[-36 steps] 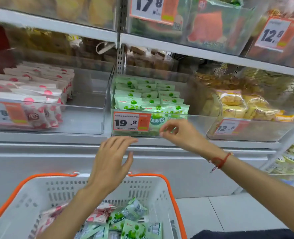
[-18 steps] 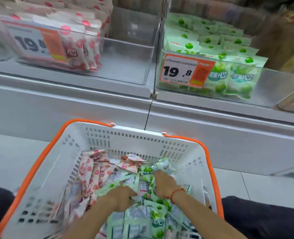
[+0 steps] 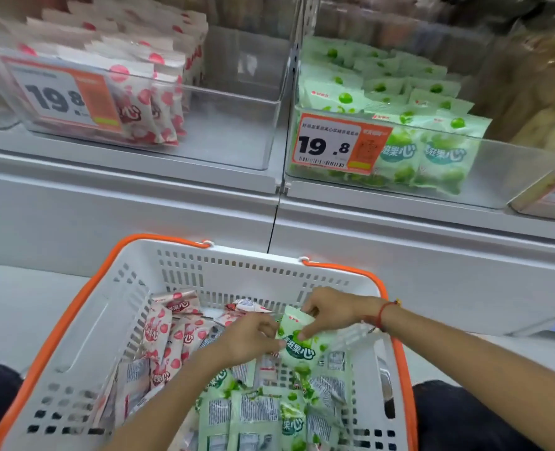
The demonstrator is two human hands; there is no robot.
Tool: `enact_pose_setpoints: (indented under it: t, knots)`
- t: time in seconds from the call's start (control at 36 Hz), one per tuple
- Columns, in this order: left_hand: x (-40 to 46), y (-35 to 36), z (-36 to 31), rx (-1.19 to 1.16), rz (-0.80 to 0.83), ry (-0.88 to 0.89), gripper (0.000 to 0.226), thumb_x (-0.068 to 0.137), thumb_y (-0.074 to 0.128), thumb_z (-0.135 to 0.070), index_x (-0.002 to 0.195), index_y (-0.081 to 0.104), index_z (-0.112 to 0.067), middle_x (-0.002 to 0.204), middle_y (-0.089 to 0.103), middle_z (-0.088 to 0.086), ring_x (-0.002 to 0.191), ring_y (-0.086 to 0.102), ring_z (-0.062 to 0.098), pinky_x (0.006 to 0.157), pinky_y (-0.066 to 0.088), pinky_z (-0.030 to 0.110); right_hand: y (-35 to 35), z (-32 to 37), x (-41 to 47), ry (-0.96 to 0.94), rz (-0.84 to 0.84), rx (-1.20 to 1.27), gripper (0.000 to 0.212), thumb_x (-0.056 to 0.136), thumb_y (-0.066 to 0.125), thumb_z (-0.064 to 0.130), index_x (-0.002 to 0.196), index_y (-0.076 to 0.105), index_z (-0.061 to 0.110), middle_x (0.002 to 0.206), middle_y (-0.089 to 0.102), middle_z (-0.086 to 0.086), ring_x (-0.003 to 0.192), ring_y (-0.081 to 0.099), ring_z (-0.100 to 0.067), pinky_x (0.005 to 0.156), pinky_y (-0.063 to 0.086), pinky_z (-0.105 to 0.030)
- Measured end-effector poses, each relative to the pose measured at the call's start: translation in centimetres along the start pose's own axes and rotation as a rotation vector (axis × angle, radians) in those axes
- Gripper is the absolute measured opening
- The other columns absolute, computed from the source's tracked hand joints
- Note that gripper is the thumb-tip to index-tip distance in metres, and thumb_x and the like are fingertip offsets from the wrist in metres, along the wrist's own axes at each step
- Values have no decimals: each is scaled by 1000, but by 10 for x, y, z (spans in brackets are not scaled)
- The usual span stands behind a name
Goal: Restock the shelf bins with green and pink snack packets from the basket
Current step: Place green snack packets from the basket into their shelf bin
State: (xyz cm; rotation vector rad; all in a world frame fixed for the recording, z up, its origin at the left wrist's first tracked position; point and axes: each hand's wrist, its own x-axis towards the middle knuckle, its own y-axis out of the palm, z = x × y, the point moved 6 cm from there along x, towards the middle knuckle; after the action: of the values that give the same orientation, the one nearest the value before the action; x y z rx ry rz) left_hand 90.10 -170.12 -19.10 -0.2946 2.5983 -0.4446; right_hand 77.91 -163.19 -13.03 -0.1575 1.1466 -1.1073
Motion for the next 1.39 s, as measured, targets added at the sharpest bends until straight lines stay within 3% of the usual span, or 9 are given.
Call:
enact_pose_setpoints:
  t: [0.14, 0.28, 0.42, 0.67, 0.75, 0.92, 1.08, 1.25, 1.39]
  knots:
    - [-15, -40, -79, -145, -117, 240, 21, 85, 70, -34, 95, 62, -17, 89, 66, 0, 85, 65, 16, 84, 54, 38, -74, 19, -55, -4, -170, 148, 35, 81, 73, 35, 88, 72, 1, 63, 57, -10, 56, 42, -6, 54, 31, -18]
    - [-36, -76, -159, -231, -293, 413, 16, 86, 68, -27, 87, 59, -14, 84, 69, -5, 82, 68, 12, 76, 52, 23, -128, 32, -112, -54, -379, 483, 39, 79, 76, 24, 115, 64, 11, 108, 70, -7, 93, 67, -12, 74, 53, -22]
    - [-52, -89, -236, -232, -481, 603, 6, 83, 69, -32, 86, 64, -29, 83, 71, -15, 81, 67, 2, 78, 53, 24, -170, 33, -179, -169, -755, 663, 38, 78, 74, 9, 113, 59, 12, 109, 68, -9, 97, 67, -19, 77, 56, -26]
    - [-49, -103, -303, 747, -920, 764, 46, 89, 36, -49, 123, 58, -26, 120, 59, -7, 110, 45, 15, 88, 27, 27, -255, 7, -287, -322, -1456, 264, 17, 89, 64, 10, 106, 63, 14, 92, 67, 1, 82, 61, -9, 74, 51, -24]
    - [-50, -103, -302, 829, -968, 784, 44, 87, 39, -45, 117, 63, -25, 114, 61, -9, 107, 44, 16, 85, 29, 29, -275, -10, -276, -140, -1390, -35, 17, 90, 63, 16, 107, 65, 16, 96, 67, 2, 86, 59, -10, 75, 45, -24]
    - [-54, -103, -305, 840, -992, 825, 44, 87, 41, -44, 115, 67, -22, 110, 64, -7, 107, 48, 19, 97, 30, 31, -283, -25, -216, 78, -739, -194, 30, 94, 58, 22, 118, 64, 5, 108, 61, 6, 98, 54, -5, 81, 40, -13]
    - [-50, -101, -300, 799, -913, 764, 45, 88, 44, -46, 123, 62, -23, 119, 59, -8, 112, 50, 17, 98, 37, 31, -282, -21, -193, 210, -498, -245, 32, 96, 55, 25, 124, 62, 12, 112, 56, 9, 101, 56, -10, 85, 47, -22]
    - [-48, -102, -298, 796, -896, 770, 42, 86, 55, -38, 125, 61, -22, 121, 59, -5, 114, 50, 19, 96, 42, 33, -275, -27, -203, 197, -533, -212, 24, 96, 54, 21, 115, 68, 16, 105, 62, 11, 99, 57, -8, 87, 43, -21]
    - [-46, -101, -295, 822, -867, 817, 50, 82, 69, -26, 130, 56, -21, 126, 56, -4, 116, 45, 18, 101, 41, 36, -277, -27, -232, 117, -946, -148, 25, 82, 73, 16, 107, 70, 20, 105, 69, 3, 87, 62, -9, 86, 51, -26]
